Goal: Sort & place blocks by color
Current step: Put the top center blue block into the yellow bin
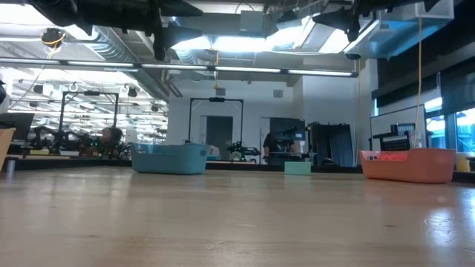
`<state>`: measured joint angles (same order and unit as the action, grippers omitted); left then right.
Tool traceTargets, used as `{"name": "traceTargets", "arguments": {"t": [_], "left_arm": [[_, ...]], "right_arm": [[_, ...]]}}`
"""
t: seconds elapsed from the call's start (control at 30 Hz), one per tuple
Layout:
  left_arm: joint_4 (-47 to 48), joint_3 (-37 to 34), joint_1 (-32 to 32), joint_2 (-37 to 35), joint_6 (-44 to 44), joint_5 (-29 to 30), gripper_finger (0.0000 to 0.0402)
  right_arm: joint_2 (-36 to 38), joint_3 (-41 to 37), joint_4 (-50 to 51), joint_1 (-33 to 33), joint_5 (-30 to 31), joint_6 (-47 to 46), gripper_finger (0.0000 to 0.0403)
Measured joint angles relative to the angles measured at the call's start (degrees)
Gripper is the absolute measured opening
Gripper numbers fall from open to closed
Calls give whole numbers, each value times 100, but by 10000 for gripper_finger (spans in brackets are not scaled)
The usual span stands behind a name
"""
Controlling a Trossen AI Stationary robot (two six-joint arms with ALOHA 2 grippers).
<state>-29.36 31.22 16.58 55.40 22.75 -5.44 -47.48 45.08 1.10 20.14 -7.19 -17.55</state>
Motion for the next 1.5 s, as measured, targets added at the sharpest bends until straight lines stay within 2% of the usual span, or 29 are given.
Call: {"name": "traceTargets", "arguments": {"t": [0.27,0.47,0.6,0.73,0.8,0.9,1.07,1.27,1.5], "left_arm": [[2,0,-6,-4,-585,-10,207],[26,-2,-122,-96,-1692,72,207],[49,-2,-179,-187,-2338,452,207],[56,-2,-188,-332,-2346,638,207],[15,-2,-182,-403,-2080,642,207],[46,-2,-132,-462,-1570,595,207],[41,-2,-32,-468,-944,375,207],[37,-2,2,-468,-877,316,207],[28,-2,2,-468,-811,318,207]], "right_arm": [[0,0,-11,0,1,14,280],[0,0,-6,0,1,10,280],[0,0,2,0,2,-16,280],[-77,0,0,-2,40,-76,280],[-238,0,17,-4,292,-326,280],[-740,138,329,139,440,-571,280],[-2150,1145,1973,720,410,-883,280],[-3969,2169,3273,1323,419,306,280],[-5427,2486,3433,1465,411,1902,280]]}}
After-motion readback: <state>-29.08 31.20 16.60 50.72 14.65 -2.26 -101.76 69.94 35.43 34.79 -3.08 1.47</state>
